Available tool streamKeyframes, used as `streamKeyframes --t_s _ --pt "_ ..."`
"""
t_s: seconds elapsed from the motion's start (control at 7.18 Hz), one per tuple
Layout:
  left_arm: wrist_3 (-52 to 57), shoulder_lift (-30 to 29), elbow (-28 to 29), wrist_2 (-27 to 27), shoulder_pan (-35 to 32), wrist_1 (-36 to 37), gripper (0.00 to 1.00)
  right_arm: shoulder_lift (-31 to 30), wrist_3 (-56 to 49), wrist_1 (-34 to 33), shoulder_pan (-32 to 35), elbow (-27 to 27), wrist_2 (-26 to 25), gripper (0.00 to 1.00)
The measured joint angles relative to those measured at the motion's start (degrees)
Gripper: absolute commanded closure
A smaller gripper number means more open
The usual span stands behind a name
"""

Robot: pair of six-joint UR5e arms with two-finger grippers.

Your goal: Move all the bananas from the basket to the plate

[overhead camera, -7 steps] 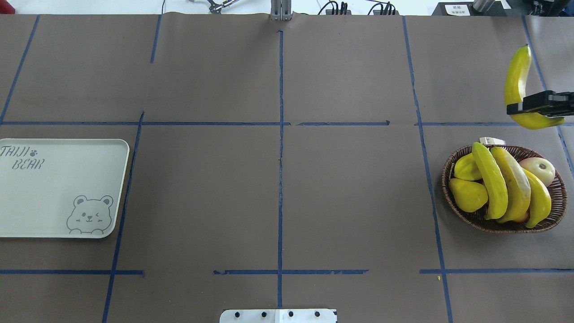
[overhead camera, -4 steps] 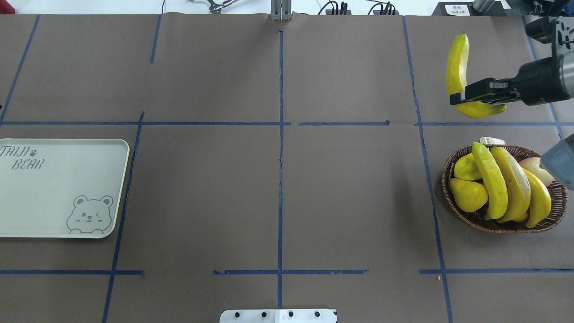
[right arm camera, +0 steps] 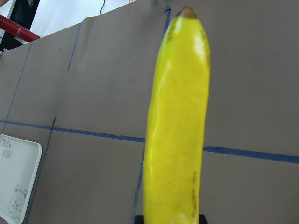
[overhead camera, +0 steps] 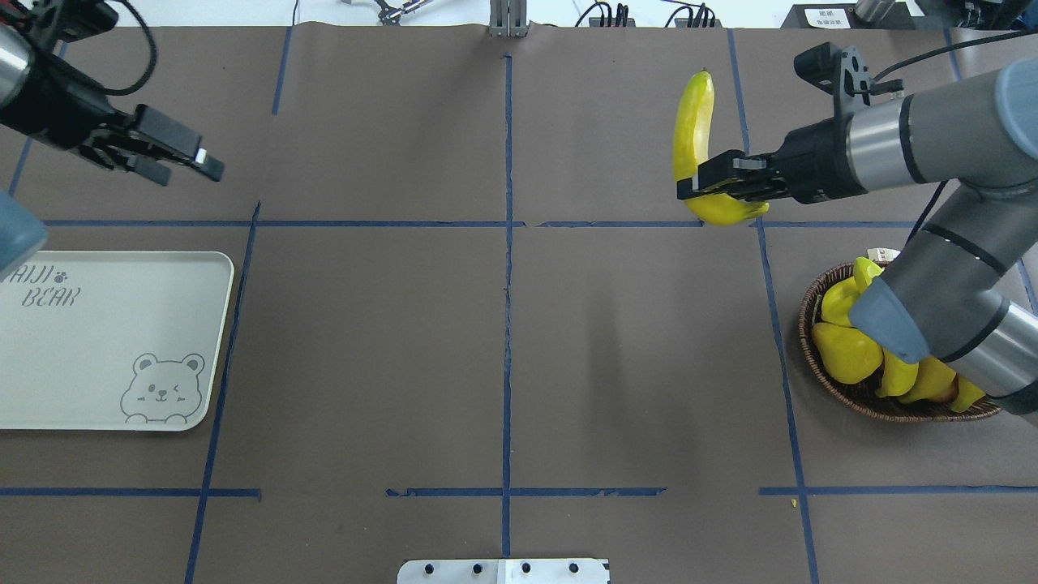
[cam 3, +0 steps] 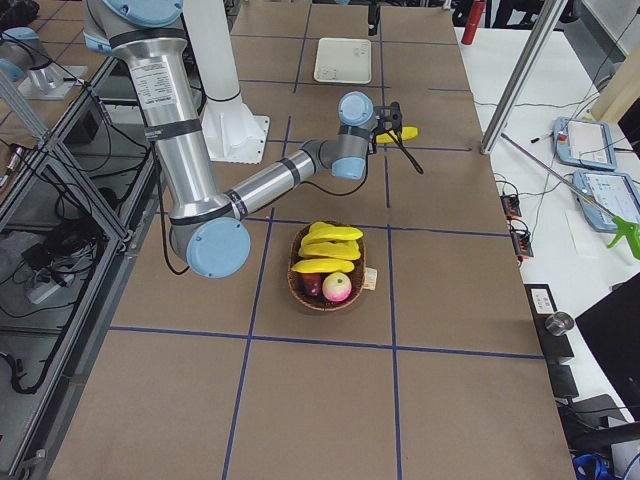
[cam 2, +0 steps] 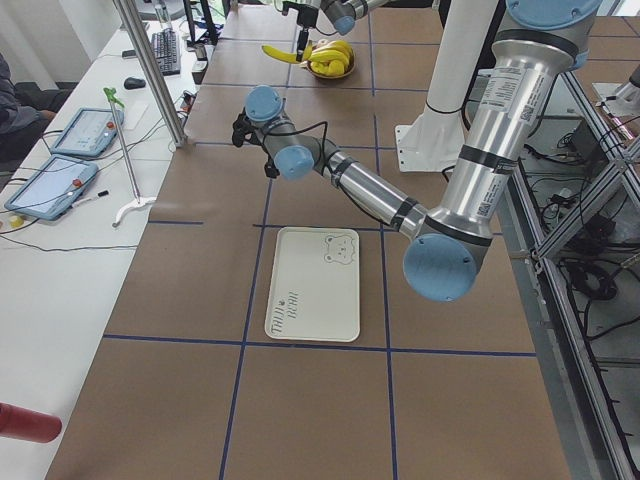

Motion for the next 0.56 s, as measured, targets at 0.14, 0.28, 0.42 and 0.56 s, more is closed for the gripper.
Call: streamKeyframes --t_s 0.14,0.28,0.42,0.56 --pt "-5.1 -4.2 1.1 0.5 2.3 -0.5 0.00 3.6 0.7 -3.9 -2.5 0.0 -2.1 0.97" --pt "-7.6 -8.3 2.9 1.1 3.7 -0.6 0.00 6.9 0.9 -7.7 -5.8 -0.1 -5.5 0.97" --pt "-9.0 -11.7 4.8 1.4 4.6 -0.7 0.00 9.1 1.1 -9.9 -9.5 -0.2 -9.7 0.97" --pt "-10.6 -14.5 6.2 1.6 5.1 -0.8 0.00 10.6 1.3 -10.6 -13.2 -0.2 -13.6 0.97"
